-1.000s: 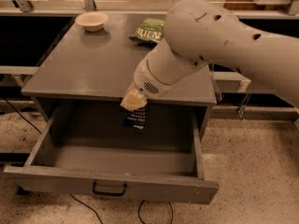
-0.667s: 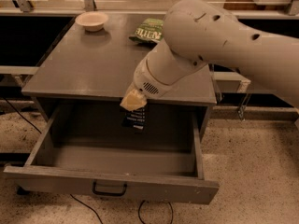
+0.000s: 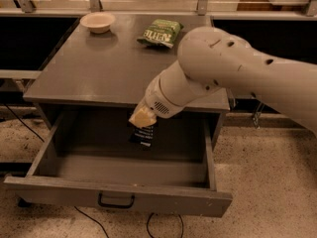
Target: Place rxbar blueberry into top drawer
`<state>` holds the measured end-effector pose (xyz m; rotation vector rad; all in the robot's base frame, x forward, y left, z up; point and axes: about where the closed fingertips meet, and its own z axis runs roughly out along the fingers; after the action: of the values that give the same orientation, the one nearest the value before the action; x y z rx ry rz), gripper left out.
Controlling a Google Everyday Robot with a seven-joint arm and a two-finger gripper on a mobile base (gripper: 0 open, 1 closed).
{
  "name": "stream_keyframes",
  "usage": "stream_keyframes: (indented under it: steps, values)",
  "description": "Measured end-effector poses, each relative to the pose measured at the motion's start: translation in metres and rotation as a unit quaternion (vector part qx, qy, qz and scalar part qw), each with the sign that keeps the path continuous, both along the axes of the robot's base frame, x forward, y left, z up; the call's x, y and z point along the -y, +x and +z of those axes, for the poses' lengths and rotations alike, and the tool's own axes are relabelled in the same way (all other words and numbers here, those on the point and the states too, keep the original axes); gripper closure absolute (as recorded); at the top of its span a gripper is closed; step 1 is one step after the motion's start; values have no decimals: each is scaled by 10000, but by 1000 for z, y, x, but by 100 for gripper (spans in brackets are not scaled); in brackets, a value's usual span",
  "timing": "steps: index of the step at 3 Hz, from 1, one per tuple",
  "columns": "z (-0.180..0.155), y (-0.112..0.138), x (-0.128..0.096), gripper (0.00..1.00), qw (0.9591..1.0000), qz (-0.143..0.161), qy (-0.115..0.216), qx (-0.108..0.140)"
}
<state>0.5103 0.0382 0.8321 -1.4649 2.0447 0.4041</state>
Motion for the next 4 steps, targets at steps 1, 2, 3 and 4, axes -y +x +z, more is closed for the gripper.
stream_keyframes:
  steps: [1, 2, 3, 4]
  values:
    - [-23, -3, -2, 100, 9996, -43, 205, -165]
    - [-24, -3, -2, 100, 9996, -41, 212, -174]
    - [-34, -8, -1, 100, 9994, -45, 233, -264]
    - [-61, -19, 5, 100, 9984, -65, 271, -486]
